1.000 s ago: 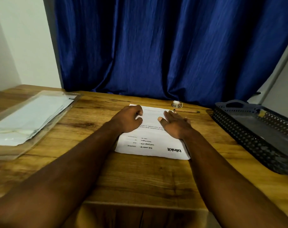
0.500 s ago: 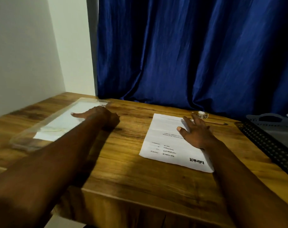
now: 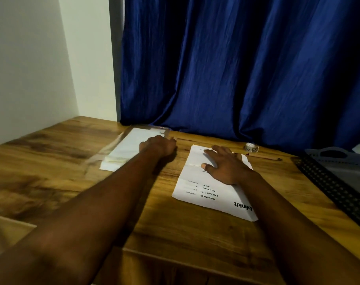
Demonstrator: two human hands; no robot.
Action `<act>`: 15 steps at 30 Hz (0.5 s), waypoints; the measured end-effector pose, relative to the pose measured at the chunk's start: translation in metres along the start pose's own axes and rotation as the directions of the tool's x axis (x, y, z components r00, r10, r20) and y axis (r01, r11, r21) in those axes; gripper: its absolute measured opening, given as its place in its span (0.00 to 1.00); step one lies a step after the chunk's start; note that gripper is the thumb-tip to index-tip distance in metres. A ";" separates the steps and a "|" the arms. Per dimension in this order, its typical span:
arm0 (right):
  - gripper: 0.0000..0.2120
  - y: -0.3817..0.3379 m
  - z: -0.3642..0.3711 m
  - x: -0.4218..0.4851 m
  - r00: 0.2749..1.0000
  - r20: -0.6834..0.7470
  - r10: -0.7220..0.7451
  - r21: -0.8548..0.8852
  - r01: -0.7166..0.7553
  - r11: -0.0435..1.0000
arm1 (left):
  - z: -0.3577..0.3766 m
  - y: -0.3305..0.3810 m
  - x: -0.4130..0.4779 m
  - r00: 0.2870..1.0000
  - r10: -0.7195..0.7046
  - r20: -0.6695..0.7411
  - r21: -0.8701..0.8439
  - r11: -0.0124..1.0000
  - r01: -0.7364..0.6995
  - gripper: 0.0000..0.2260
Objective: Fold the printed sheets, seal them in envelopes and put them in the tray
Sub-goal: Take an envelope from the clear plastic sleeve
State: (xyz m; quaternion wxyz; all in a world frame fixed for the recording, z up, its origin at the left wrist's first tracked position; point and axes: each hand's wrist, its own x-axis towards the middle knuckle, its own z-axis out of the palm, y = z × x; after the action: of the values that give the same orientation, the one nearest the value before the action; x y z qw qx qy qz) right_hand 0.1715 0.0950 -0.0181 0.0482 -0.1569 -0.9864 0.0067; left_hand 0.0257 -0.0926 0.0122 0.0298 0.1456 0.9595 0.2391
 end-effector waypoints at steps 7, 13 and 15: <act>0.31 -0.010 -0.008 0.007 0.999 0.047 -0.017 0.022 0.016 1.000 | 0.001 0.017 0.012 0.985 0.086 0.148 -0.598 0.801 0.020 0.23; 0.32 -0.036 -0.013 0.011 0.995 -0.045 -0.093 0.135 0.098 0.986 | -0.012 -0.021 0.026 0.943 0.325 0.072 -0.285 0.913 -0.293 0.13; 0.32 -0.048 -0.015 0.012 0.989 -0.086 -0.119 0.171 0.132 0.976 | -0.024 -0.034 0.025 0.914 0.387 0.122 0.030 0.919 -0.393 0.17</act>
State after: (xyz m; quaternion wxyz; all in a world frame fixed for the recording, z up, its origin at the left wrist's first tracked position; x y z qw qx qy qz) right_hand 0.1472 0.0530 -0.0007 0.0992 -0.0895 -0.9874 0.0850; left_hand -0.0104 -0.1247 0.0175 0.0323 0.3481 0.9140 0.2058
